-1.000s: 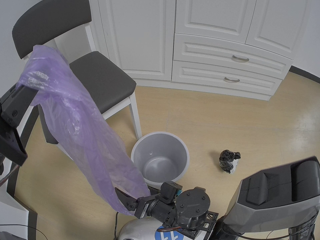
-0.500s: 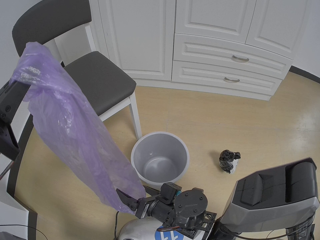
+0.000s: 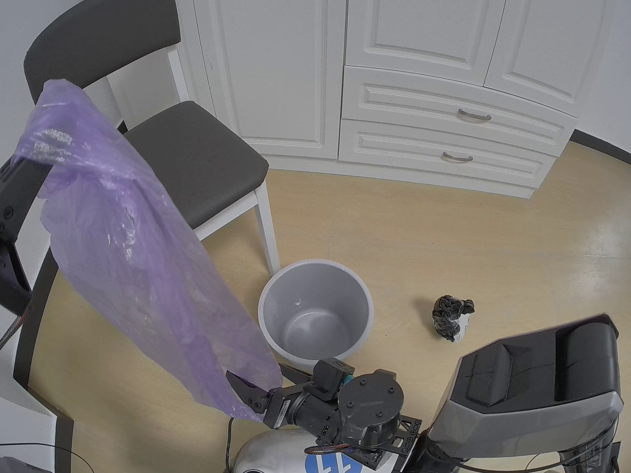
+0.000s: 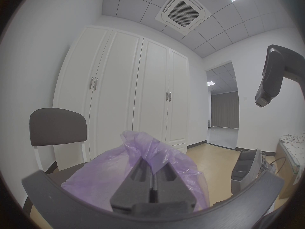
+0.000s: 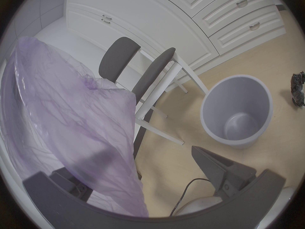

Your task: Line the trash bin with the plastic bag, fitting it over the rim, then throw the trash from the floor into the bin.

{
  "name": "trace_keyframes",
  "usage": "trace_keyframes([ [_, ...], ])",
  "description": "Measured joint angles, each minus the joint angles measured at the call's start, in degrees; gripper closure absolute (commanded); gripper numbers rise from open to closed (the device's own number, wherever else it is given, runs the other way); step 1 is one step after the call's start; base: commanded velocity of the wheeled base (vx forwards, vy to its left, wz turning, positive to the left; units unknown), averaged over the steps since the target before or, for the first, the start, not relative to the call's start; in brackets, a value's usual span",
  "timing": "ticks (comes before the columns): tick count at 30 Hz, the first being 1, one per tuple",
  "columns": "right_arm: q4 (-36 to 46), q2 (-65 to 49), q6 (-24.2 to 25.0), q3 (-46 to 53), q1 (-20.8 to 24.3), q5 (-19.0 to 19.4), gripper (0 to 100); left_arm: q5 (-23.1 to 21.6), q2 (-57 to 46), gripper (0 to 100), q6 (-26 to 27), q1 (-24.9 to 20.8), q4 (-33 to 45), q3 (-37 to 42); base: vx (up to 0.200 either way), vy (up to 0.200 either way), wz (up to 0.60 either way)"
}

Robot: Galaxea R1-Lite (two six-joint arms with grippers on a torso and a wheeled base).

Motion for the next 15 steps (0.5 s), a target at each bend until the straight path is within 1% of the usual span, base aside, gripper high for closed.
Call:
trace_keyframes([
  [14, 0.00, 1.88, 2.49, -2.54, 1.06, -0.20, 0, -0.09, -0.02, 100, 0.11, -0.05, -0.05, 0.11, 0.000, 0.000, 0.00],
  [15, 0.00, 1.99, 2.54, -2.73, 1.13, -0.24, 100, -0.09, -0.02, 100, 0.13, -0.05, -0.05, 0.11, 0.000, 0.000, 0.00],
])
